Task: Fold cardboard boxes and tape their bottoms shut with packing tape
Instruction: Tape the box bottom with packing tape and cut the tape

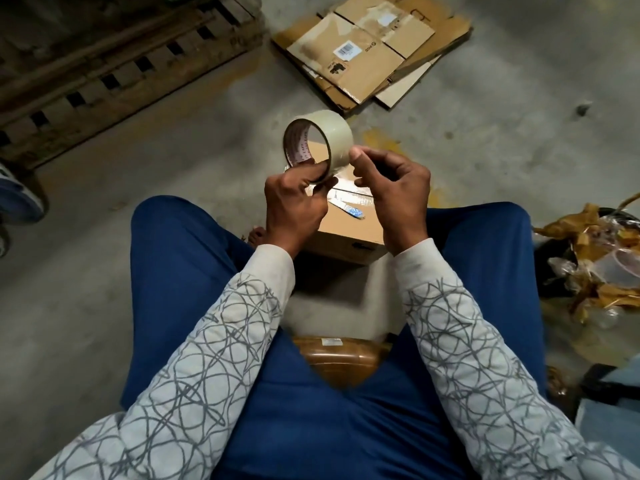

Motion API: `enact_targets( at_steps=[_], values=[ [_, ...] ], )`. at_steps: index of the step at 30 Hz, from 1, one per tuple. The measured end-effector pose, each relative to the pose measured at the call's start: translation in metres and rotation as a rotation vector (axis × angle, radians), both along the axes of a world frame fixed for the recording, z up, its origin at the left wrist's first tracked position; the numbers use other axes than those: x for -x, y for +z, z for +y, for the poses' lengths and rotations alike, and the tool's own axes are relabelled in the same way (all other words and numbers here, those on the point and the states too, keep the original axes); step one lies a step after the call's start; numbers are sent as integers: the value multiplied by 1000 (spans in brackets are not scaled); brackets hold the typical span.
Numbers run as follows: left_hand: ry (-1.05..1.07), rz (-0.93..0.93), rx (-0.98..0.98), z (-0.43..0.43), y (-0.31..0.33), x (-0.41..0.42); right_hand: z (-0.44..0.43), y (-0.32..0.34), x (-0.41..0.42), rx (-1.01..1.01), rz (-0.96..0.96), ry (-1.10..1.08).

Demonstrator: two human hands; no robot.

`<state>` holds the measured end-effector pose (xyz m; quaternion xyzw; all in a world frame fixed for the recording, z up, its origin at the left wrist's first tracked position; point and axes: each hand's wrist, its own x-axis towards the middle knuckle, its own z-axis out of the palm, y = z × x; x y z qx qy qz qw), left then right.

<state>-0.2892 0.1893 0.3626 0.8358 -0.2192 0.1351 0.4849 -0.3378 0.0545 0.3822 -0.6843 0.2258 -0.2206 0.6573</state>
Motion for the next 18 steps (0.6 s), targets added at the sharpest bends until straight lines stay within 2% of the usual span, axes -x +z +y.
enact_targets(
  at_steps=[2, 11, 15, 18],
  values=[
    [-10, -50, -29, 2, -3, -2, 2, 1, 1, -1, 9, -1],
    [-26, -271, -161, 6, -13, -2, 11, 4, 3, 233, 23, -24],
    [-53, -296, -100, 6, -16, -4, 7, 6, 4, 206, 26, -12],
    [-60, -284, -88, 5, -16, -5, -1, 6, 3, 95, 37, 29]
  ],
)
